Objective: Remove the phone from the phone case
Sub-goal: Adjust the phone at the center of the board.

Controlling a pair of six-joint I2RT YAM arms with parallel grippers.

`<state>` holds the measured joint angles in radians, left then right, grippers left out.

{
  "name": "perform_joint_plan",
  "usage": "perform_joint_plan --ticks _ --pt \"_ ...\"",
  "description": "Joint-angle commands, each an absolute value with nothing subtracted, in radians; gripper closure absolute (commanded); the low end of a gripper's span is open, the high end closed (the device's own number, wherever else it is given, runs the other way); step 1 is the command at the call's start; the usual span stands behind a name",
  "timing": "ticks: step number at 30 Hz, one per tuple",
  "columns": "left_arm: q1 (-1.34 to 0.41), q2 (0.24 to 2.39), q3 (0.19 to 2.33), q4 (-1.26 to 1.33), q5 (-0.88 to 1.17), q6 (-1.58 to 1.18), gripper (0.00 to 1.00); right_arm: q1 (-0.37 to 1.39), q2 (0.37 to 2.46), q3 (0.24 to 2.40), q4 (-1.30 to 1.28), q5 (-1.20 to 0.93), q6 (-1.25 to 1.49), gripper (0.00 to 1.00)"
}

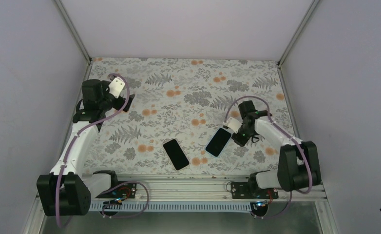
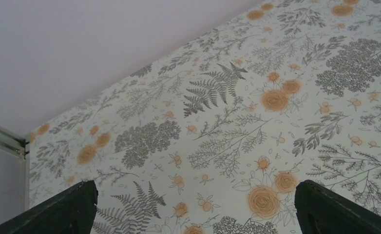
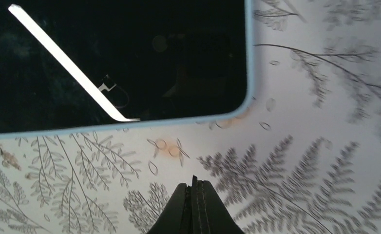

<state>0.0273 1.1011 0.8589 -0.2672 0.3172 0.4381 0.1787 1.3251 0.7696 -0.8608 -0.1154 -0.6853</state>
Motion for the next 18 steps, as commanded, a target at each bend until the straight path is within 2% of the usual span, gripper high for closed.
perform_joint_plan --ticks 1,18 --pt "0.032 1.121 0.878 -0.298 0.356 0.46 0.0 0.245 1.428 0.805 -0.815 -0.073 -0.606 0.97" --pt "0.031 1.11 0.856 -0.332 0.326 0.506 0.0 0.356 1.646 0.988 -0.818 -0.036 -0.55 0.96"
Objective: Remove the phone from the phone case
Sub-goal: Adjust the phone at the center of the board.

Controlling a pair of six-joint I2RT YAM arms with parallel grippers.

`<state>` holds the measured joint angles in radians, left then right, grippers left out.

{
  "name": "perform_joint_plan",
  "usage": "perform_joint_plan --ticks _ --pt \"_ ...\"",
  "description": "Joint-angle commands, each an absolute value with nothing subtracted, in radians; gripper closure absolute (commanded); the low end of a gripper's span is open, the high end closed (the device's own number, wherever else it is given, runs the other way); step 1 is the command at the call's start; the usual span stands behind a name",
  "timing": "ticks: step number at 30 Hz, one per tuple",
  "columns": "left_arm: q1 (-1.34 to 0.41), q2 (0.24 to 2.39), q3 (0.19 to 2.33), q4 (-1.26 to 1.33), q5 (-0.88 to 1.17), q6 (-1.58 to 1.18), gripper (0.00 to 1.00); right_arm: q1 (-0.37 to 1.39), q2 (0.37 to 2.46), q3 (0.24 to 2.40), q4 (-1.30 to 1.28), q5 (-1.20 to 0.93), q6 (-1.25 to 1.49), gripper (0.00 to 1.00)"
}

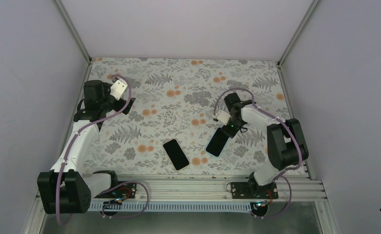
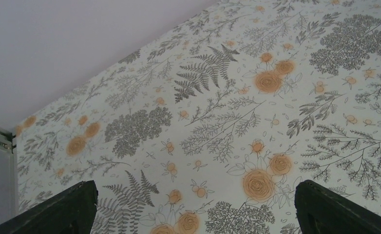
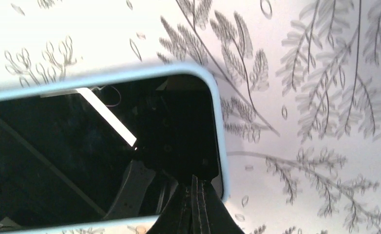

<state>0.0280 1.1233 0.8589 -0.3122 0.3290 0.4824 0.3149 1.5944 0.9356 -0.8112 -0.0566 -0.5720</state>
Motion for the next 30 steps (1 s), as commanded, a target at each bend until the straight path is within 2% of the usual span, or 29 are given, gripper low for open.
perform_joint_plan --ticks 1,5,9,19,30 --pt "0.033 1.105 0.854 -0.335 0.322 0.512 0.0 0.365 1.654 1.004 -0.817 -0.034 -0.547 0.96" --pt "0.034 1.081 0.845 -0.346 0.302 0.531 0.0 0.391 1.716 1.078 -0.825 0.001 -0.515 0.96" --pt "0.039 1.057 0.845 -0.361 0.296 0.543 0.0 0.39 1.601 1.1 -0.843 -0.012 -0.501 0.96" --pt "0.041 1.074 0.847 -0.358 0.34 0.533 0.0 0.388 1.443 0.902 -0.954 -0.006 -0.508 0.96" --pt "0.048 1.061 0.822 -0.357 0.335 0.553 0.0 0.387 1.521 0.82 -0.862 -0.035 -0.489 0.96"
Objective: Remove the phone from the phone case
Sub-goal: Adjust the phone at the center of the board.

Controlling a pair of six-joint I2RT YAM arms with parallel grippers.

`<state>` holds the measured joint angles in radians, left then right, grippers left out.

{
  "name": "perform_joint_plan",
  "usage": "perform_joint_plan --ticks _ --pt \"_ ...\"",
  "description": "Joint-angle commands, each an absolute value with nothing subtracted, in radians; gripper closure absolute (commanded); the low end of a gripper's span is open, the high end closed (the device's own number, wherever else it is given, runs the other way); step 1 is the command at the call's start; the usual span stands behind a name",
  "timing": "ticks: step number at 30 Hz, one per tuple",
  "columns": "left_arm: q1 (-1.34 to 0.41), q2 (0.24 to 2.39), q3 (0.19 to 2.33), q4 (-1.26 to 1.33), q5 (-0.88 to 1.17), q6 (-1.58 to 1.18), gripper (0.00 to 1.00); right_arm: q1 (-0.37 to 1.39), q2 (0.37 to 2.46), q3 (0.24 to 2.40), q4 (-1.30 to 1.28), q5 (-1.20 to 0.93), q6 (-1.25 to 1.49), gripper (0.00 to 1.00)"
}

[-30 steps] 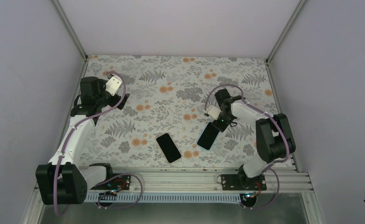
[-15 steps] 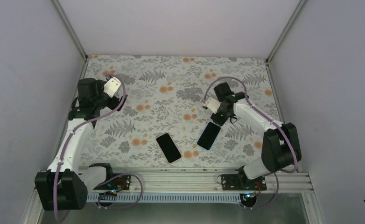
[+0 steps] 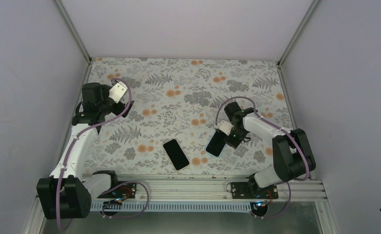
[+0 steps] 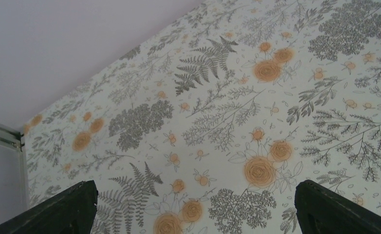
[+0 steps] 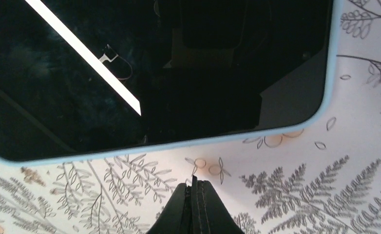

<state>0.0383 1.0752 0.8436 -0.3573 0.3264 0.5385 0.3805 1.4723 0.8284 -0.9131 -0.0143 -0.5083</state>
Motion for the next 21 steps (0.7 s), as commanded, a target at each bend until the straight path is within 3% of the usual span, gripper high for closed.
perform_joint_plan --ticks 1,12,21 --pt "0.05 1.058 0.818 -0.357 0.334 0.553 0.0 0.387 1.543 0.825 -0.85 -0.036 -0.487 0.96" --pt "0.063 1.041 0.788 -0.344 0.315 0.55 0.0 0.402 1.735 0.963 -0.789 -0.055 -0.502 0.96" --pt "0.069 1.015 0.785 -0.358 0.317 0.55 0.0 0.562 1.933 1.179 -0.829 -0.096 -0.483 0.96"
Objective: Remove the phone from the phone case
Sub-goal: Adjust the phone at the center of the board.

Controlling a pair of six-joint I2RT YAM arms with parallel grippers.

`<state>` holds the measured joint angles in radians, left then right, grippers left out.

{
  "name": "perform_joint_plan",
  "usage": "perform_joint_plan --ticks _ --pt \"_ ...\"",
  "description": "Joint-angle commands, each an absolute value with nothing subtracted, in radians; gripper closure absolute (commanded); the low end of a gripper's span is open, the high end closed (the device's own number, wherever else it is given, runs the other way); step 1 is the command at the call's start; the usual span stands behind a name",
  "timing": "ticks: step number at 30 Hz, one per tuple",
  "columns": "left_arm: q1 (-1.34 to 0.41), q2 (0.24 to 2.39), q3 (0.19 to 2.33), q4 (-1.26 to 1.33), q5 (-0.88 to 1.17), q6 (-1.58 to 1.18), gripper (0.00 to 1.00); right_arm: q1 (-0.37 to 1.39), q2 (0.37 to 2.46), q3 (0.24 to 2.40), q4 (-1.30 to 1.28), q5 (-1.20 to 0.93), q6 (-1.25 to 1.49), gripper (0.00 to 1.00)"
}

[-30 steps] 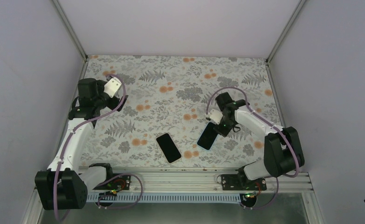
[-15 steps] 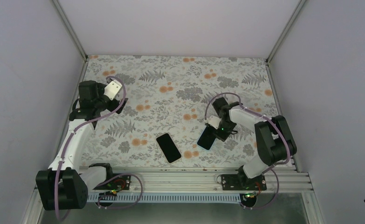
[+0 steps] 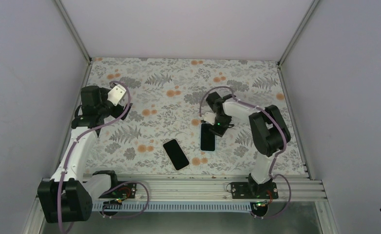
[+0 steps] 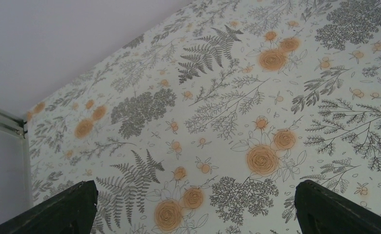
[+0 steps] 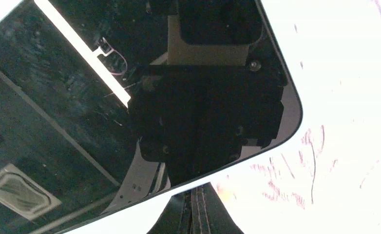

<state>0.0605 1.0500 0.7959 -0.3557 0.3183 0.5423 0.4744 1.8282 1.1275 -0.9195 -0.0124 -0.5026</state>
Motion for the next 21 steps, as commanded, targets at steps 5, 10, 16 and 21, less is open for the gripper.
perform_joint_plan --ticks 5,10,16,21 --pt "0.074 0.992 0.77 -0.359 0.319 0.546 0.0 0.633 1.993 1.249 -0.747 -0.036 -0.451 0.96" --pt "0.078 0.989 0.773 -0.352 0.317 0.539 0.0 0.64 1.946 1.238 -0.616 0.019 -0.471 0.9" --pt "0.077 1.002 0.776 -0.349 0.332 0.524 0.0 0.637 1.971 1.302 -0.628 0.067 -0.465 0.93" --pt "0.079 1.001 0.767 -0.348 0.332 0.523 0.0 0.637 2.036 1.36 -0.633 0.051 -0.481 0.96"
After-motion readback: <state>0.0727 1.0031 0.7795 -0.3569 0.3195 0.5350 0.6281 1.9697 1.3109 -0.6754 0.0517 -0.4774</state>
